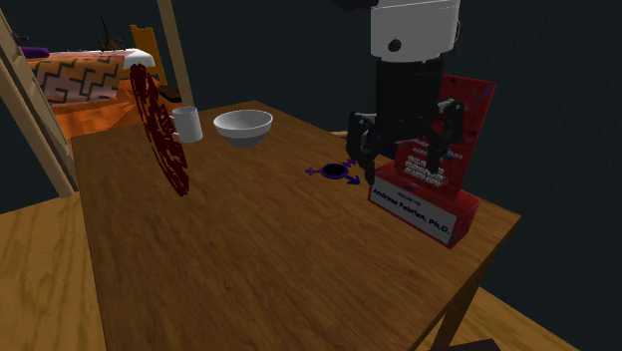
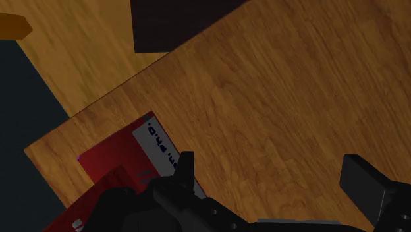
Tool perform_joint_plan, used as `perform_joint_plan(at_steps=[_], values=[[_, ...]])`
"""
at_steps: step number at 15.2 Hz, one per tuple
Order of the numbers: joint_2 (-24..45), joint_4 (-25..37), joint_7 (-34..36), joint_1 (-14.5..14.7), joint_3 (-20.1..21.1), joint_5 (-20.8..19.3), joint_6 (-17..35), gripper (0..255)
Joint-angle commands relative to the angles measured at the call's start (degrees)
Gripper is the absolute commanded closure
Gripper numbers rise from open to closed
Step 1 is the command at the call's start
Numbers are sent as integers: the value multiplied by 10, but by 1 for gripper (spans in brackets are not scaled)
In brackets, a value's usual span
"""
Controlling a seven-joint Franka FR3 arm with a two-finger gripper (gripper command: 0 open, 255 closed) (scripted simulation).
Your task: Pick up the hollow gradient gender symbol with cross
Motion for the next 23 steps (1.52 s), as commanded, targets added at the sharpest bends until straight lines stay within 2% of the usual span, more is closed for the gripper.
perform_joint_plan(at_steps=[1,6,12,18,23], values=[[0,0,0,0,0,0,0,0],[138,69,-21,-1,-6,-8,42,0],[299,176,-45,-1,-9,-14,64,0],[458,309,-68,0,-8,-20,57,0],[594,446,-86,3,-6,-26,29,0]])
